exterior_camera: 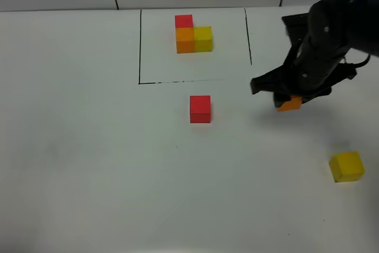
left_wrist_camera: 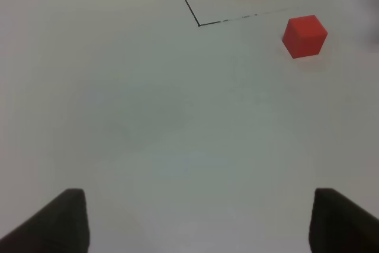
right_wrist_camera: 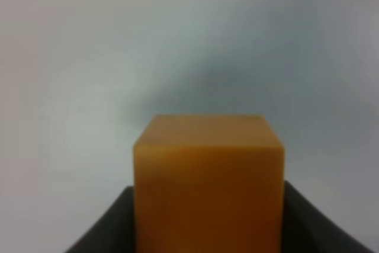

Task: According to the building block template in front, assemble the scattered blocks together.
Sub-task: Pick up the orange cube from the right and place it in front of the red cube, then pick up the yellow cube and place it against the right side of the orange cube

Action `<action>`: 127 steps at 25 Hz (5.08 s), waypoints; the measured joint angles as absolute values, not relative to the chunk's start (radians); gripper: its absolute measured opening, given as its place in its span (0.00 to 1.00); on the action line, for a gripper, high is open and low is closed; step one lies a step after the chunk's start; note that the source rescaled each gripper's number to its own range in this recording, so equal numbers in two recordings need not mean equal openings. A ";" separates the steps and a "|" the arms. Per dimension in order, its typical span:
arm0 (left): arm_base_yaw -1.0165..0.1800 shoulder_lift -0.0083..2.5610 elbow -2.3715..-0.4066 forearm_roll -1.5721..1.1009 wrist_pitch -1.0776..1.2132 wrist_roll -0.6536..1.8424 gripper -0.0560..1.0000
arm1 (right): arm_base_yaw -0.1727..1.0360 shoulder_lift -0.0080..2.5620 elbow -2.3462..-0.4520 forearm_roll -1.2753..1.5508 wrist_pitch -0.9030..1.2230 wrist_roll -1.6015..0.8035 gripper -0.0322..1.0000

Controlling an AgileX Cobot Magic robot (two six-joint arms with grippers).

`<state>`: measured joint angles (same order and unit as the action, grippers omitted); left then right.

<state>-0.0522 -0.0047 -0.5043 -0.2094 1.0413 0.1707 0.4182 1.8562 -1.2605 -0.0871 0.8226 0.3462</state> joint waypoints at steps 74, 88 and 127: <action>-0.052 -0.005 -0.504 -0.209 1.041 0.171 0.82 | 0.732 2.196 -1.505 -0.112 0.751 0.795 0.04; -0.052 -0.005 -0.504 -0.209 1.041 0.171 0.82 | 0.732 2.196 -1.505 -0.112 0.751 0.795 0.04; -0.052 -0.005 -0.504 -0.209 1.042 0.171 0.82 | 0.734 2.078 -1.495 -0.104 0.783 0.625 0.98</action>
